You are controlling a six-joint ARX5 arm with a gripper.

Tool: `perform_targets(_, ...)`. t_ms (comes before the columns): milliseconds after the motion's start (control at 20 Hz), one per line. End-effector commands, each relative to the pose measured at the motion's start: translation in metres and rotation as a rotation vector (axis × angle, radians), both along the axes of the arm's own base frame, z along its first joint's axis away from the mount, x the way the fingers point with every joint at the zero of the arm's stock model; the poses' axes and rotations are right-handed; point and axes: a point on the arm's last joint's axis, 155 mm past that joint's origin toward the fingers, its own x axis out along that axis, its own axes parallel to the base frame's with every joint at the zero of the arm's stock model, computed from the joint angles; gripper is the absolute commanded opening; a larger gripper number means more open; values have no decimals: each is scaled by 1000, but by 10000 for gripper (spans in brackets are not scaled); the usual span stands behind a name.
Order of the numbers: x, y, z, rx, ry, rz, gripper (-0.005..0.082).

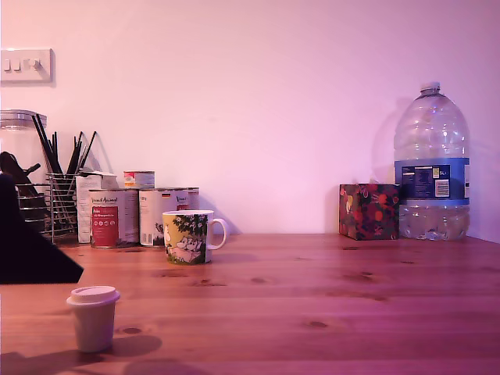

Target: Pick up the coffee capsules from the table one by one and drop them inside the nearest coffee cup

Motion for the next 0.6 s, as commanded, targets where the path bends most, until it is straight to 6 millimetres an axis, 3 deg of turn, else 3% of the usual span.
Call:
perform_targets(0, -4, 1, -6, 6, 12, -3, 521)
perform_targets(150, -5, 0, -6, 5, 15, -2, 611)
perform_targets(550, -7, -6, -13, 43, 29, -18, 616)
